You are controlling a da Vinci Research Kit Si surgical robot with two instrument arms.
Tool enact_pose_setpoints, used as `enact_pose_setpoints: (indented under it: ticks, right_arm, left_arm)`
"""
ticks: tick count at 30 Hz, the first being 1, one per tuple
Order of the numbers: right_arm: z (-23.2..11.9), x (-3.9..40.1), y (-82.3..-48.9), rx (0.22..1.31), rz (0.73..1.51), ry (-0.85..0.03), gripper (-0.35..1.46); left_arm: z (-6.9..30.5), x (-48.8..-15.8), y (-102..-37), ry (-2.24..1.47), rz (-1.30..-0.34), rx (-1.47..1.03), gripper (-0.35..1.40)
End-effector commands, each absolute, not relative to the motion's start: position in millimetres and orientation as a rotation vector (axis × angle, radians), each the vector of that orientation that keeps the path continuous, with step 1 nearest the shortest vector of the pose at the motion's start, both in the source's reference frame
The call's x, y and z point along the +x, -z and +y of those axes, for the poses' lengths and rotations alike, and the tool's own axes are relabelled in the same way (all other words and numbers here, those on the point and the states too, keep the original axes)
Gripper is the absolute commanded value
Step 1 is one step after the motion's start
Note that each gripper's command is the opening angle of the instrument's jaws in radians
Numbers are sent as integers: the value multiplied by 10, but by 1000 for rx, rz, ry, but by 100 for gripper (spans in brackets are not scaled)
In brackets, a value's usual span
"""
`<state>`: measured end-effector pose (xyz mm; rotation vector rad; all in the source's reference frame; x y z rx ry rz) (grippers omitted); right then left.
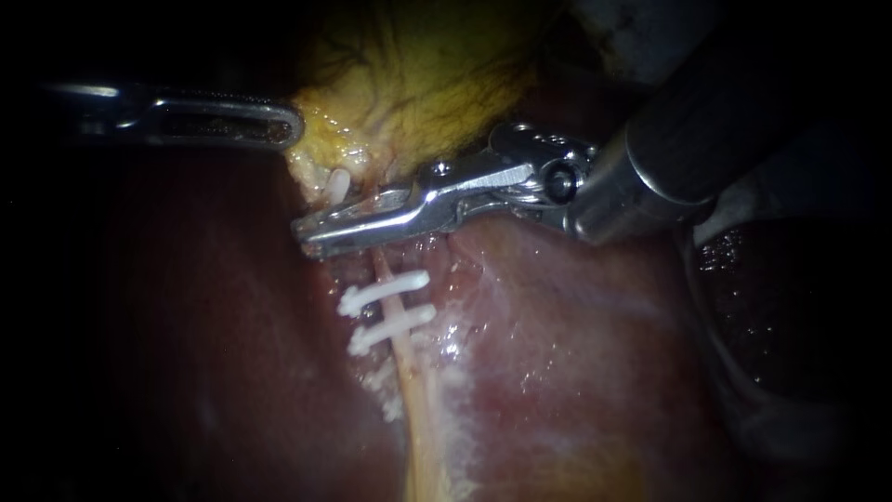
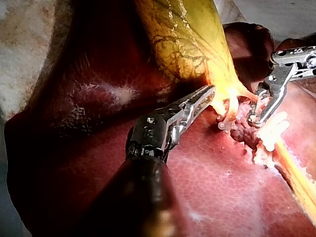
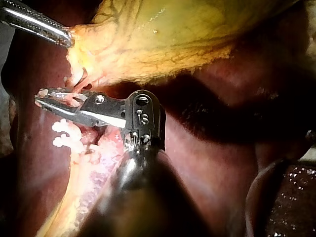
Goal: Clipping third clip right tube
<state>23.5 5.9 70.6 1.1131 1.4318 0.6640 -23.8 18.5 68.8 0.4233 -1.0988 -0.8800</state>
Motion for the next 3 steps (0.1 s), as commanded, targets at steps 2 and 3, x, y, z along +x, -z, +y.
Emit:
enact_pose_setpoints:
  ticks: [2,3]
  right_arm:
    - [59,236,-706,1117,1427,-669,-35]
    - [59,236,-706,1117,1427,-669,-35]
  left_arm:
    - [185,-237,-688,880,-1099,423,-35]
    - [185,-237,-688,880,-1099,423,-35]
